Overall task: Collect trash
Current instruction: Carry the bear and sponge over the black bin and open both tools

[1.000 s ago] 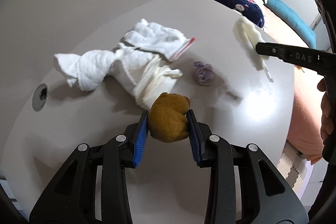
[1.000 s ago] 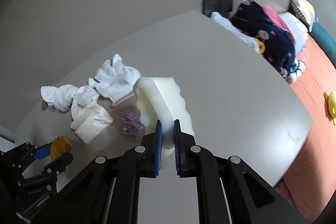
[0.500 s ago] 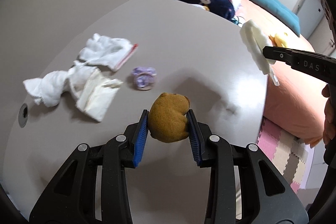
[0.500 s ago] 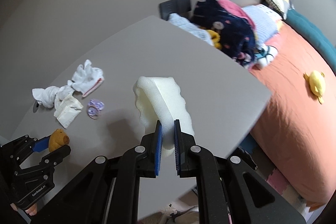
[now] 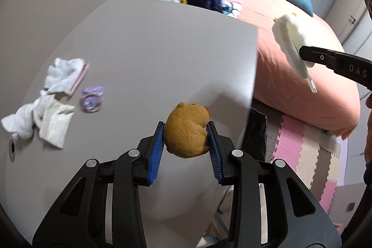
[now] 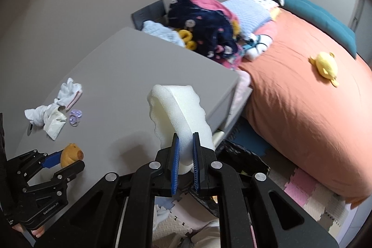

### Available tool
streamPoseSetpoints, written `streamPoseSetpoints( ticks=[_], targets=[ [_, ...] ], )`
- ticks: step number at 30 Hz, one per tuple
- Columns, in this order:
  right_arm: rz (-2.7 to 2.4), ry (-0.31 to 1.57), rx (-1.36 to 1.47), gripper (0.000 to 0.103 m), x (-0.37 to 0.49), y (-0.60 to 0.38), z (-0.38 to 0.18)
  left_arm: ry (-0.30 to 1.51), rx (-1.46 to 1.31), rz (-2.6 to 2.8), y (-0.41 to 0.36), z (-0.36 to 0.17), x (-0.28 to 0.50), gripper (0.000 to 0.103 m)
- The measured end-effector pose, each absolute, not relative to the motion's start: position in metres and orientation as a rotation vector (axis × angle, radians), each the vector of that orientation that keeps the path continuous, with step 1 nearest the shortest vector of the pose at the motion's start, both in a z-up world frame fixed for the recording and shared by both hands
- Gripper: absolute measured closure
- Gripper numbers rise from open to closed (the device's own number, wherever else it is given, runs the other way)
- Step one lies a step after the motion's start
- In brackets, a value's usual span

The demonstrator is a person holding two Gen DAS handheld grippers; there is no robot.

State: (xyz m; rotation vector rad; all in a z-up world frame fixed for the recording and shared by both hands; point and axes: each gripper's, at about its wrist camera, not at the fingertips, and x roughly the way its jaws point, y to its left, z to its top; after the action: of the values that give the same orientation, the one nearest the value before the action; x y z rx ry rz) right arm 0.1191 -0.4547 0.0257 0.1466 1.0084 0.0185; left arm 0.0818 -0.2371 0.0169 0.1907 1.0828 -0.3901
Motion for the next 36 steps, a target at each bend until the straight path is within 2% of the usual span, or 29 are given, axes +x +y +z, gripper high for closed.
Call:
streamPoseSetpoints(
  ticks=[19, 29, 30, 31, 32, 33, 34, 35, 36],
  targets=[
    [-0.213, 1.043, 0.282, 0.091, 0.057, -0.591, -0.003, 1.101, 0.347, -0.59, -0.367, -0.001, 0.056, 0.067],
    [-0.265, 1.08, 0.342, 0.091, 0.055, -0.634, -0.022, 1.139, 0.404, -0.683, -0.414, -0.012, 0.047, 0.067],
    [-0.268, 1.082, 0.346, 0.091, 0.056, -0.637, -0.023, 1.146, 0.407, -0.687, -0.416, -0.013, 0.048, 0.061],
    [-0.272, 1.085, 0.36, 0.087, 0.058, -0.642, -0.024, 1.165, 0.409, -0.692, -0.42, -0.016, 0.05, 0.051],
    [-0.284, 1.085, 0.373, 0.068, 0.061, -0.647, -0.024, 1.187, 0.413, -0.692, -0.423, -0.018, 0.052, 0.022],
    [-0.3, 1.081, 0.373, 0.032, 0.062, -0.65, -0.023, 1.202, 0.412, -0.678, -0.425, -0.02, 0.055, 0.007],
    [-0.323, 1.064, 0.353, 0.02, 0.063, -0.653, -0.02, 1.189, 0.403, -0.655, -0.424, -0.02, 0.058, 0.007],
    [-0.334, 1.054, 0.339, 0.012, 0.064, -0.656, -0.018, 1.179, 0.401, -0.637, -0.423, -0.02, 0.059, 0.007],
    [-0.342, 1.065, 0.339, 0.011, 0.066, -0.658, -0.017, 1.177, 0.404, -0.623, -0.423, -0.02, 0.062, 0.007]
  ],
)
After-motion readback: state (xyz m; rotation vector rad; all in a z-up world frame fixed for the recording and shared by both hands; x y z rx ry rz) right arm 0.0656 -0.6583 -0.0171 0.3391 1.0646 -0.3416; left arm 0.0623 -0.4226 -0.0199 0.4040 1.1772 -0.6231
